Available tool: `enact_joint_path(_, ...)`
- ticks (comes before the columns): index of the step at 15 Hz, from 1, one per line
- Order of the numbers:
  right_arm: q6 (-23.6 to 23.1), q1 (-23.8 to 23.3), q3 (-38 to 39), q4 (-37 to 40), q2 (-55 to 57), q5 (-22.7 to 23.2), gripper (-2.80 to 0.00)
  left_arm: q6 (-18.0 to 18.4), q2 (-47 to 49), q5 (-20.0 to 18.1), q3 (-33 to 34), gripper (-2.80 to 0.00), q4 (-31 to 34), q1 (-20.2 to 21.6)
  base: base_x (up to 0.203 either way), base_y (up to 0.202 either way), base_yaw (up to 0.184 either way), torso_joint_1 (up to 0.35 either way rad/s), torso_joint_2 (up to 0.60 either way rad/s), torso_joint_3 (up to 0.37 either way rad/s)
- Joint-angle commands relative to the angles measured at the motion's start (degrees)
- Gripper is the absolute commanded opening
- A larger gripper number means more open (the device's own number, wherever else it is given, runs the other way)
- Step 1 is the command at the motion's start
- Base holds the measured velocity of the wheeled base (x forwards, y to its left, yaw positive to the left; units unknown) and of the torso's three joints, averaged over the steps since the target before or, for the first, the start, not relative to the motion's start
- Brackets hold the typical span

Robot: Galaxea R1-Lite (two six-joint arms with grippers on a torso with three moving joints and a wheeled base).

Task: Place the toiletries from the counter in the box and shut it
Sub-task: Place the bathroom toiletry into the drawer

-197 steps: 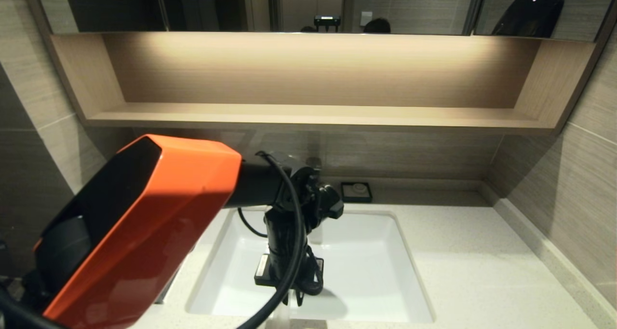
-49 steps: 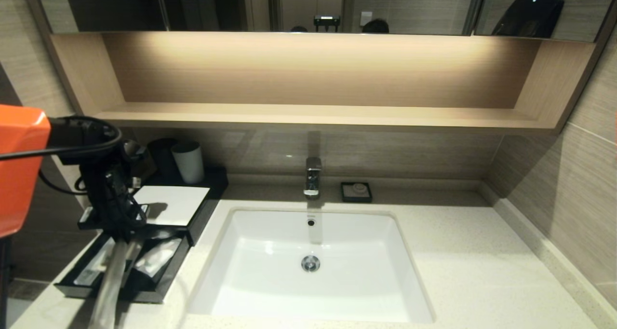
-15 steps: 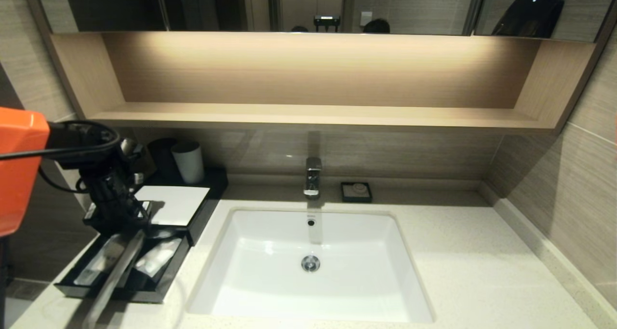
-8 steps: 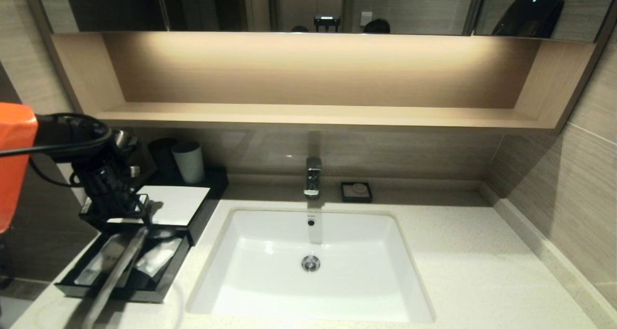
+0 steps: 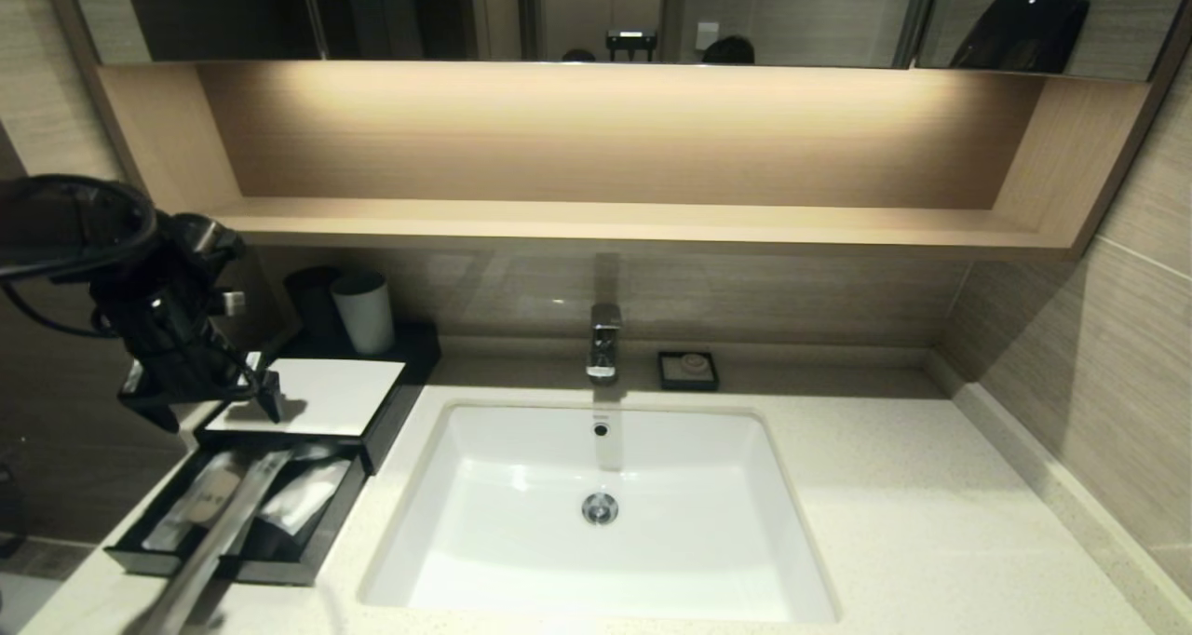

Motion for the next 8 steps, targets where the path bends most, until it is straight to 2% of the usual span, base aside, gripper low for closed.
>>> enact_joint_path(1, -0.04, 0.0, 0.01, 0.0, 0.0, 0.0, -2.8, -0.31, -3.3, -0.99, 1.36, 0.0, 1.62, 0.04, 0.0, 0.0, 0.0, 0.0, 0.0, 0.0)
enact_joint_path(3, -0.04, 0.0, 0.01, 0.0, -0.09, 0.0, -2.8, -0.44, -7.59, -3.81, 4.38, 0.0, 3.6, 0.5, 0.0, 0.0, 0.0, 0.0, 0.0, 0.0)
enact_joint_path(5, -0.04, 0.0, 0.01, 0.0, 0.0, 0.0, -2.8, -0.26, -11.79, -6.45, 10.69, 0.0, 4.63, 1.79, 0.0, 0.0, 0.0, 0.0, 0.0, 0.0)
enact_joint_path(7, -0.04, 0.0, 0.01, 0.0, -0.09, 0.0, -2.8, 0.02, -14.87, -7.32, 18.17, 0.0, 3.42, 2.62, 0.0, 0.0, 0.0, 0.0, 0.0, 0.0)
enact_joint_path(8, -0.04, 0.0, 0.01, 0.0, -0.09, 0.0, -2.8, 0.2, -16.12, -7.47, 21.79, -2.8, 1.93, 3.08, 0.0, 0.0, 0.0, 0.0, 0.0, 0.0)
